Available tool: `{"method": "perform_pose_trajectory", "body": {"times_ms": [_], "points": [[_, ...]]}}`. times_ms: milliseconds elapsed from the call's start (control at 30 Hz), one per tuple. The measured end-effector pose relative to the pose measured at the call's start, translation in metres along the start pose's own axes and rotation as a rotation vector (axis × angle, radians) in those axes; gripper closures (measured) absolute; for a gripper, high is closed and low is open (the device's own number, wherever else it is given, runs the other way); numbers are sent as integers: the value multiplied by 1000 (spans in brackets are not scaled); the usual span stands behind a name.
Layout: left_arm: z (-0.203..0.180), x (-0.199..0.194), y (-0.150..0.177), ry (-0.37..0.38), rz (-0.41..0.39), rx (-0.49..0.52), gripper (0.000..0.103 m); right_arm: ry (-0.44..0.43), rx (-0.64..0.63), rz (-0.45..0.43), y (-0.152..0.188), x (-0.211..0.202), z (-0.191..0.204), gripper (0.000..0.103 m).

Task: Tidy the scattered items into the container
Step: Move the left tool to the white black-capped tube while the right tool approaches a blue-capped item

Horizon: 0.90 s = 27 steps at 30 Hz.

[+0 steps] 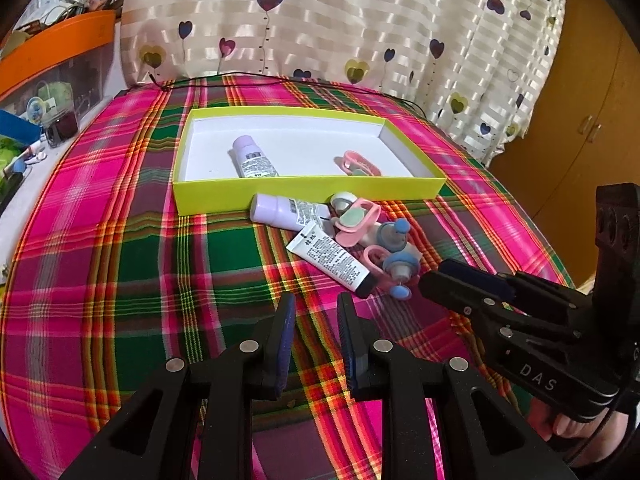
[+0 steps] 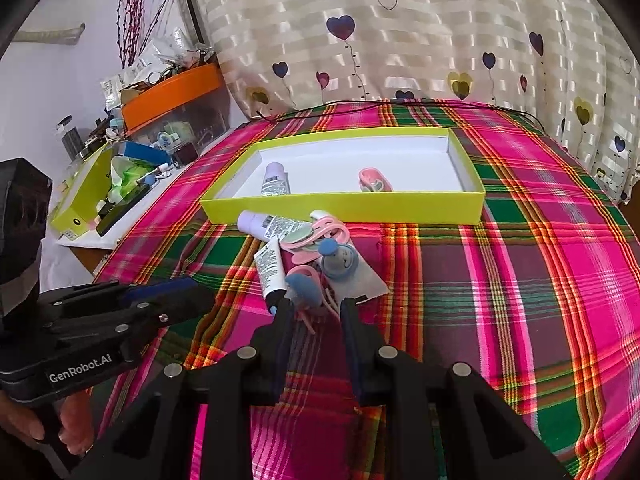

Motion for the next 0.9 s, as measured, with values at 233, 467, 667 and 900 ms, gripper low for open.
{"method": "perform_pose_trajectory", "body": {"times_ms": [233,467,667,900], "points": [[1,1,0,5,-1,-9,81,-7,-11,-3,-1,2,7,78],[0,2,1,15,1,-7,81,5,-15,4,-4,10,10,78],[1,4,1,17,5,-10,81,18,-33,3,-3,13,12,79],[1,5,1,17,7,-12,81,17,-23,-16,-2,8,8,83]]}}
Point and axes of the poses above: each gripper's, at about its wrist camera, not at the fingertips, and x roughly the way its jaws point, z to its left, y to its underside, the point moved 3 cm from there along x, roughly the way its jaws point, and after that the axes turned 13 degrees about y, right-handed, at the moved point
